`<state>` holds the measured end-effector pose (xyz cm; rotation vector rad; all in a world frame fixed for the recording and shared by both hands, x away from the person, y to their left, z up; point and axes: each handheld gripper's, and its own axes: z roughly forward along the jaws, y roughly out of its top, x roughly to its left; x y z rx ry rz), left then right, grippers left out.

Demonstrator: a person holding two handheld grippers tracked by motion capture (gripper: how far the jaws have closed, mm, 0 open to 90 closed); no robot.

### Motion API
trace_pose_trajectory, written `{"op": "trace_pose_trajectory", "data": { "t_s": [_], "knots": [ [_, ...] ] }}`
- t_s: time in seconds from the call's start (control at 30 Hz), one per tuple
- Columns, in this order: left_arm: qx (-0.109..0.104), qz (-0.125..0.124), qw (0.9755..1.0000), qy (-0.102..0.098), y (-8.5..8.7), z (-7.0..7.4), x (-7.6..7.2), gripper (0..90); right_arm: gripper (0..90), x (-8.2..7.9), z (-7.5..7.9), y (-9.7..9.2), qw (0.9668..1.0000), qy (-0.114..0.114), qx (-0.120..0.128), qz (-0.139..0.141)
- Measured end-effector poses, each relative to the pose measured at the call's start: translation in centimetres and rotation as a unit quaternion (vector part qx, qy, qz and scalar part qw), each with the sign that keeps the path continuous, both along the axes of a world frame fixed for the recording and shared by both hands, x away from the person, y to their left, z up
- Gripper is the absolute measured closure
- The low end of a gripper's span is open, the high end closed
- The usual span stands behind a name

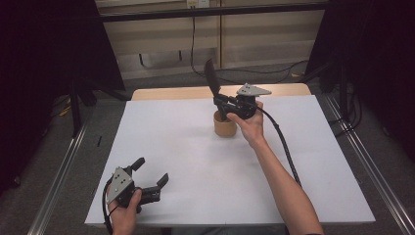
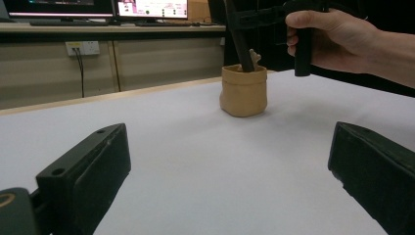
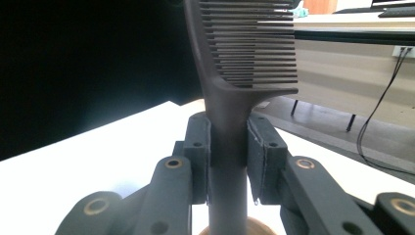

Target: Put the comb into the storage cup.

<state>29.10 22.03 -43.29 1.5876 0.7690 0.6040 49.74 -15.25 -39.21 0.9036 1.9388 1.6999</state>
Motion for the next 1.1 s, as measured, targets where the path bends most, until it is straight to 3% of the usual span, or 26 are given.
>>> {"op": "trace_pose_trajectory", "data": {
  "t_s": [1.1],
  "knots": [
    [0.003, -0.001, 1.0000, -0.001, -0.1, -0.1, 0.0, 2.2, 72.7, -1.0, -1.8, -0.6, 0.9999, 0.007, -0.009, 0.004]
  ]
}}
